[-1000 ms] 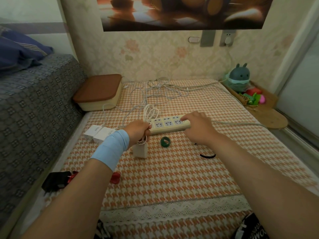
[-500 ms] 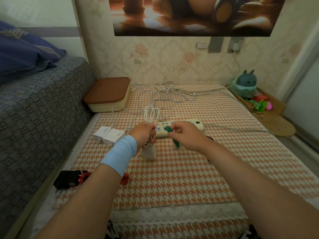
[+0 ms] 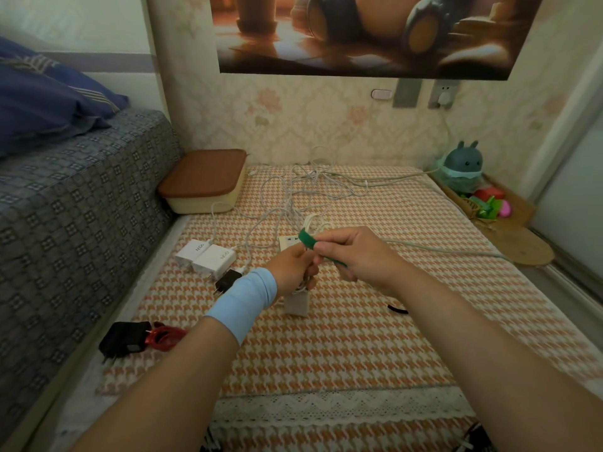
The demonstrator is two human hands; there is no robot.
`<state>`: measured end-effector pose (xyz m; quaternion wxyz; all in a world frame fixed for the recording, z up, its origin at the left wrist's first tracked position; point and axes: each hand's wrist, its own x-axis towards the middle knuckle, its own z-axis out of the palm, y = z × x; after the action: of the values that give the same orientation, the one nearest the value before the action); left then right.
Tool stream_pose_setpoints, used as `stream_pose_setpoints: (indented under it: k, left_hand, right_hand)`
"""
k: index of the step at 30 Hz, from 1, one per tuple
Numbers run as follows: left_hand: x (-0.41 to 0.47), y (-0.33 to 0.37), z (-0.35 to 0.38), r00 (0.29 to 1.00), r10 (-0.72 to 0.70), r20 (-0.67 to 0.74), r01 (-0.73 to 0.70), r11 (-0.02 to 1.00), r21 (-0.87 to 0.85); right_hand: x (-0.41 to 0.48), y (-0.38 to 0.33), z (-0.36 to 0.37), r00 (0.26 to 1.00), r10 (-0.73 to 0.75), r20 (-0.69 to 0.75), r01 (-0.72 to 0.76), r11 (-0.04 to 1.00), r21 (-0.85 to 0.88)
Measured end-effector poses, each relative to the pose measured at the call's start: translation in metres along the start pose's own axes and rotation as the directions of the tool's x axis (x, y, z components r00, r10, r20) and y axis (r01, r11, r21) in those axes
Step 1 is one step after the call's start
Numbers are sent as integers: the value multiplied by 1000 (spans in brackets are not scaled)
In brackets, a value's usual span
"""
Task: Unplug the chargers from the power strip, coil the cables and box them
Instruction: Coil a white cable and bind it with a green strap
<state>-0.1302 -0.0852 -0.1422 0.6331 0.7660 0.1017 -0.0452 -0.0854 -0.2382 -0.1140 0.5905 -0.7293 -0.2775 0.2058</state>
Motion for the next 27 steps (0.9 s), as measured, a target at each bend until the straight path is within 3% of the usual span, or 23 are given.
stream_pose_setpoints:
  k: [2,8,12,17,21,27]
  left_hand:
    - [-2,4,7,1000,-1,1,1,998,68]
    - [-5,10,11,999,-12,40,14,999,-44]
    - [-6,14,13,992,-56,108,85,956,-282]
    - [0,11,12,997,-72,-30,56,933,-356]
    - [2,13,6,991,-113,-76,59,862,-504]
    - [-4,14,4,996,-90,-5,81,913,-399]
  right_hand:
    - [-2,0,5,999,15,-41,-17,999,-44]
    - [-1,5,0,954,191,-230,-192,981,20]
    - [0,8,-4,946,240,-219,-251,968,-24]
    - [0,8,0,963,164,-214,-161,986,34]
    - [3,12,-9,974,192,-117,-189,981,39]
    - [6,23,-18,976,198,-92,-215,949,-230]
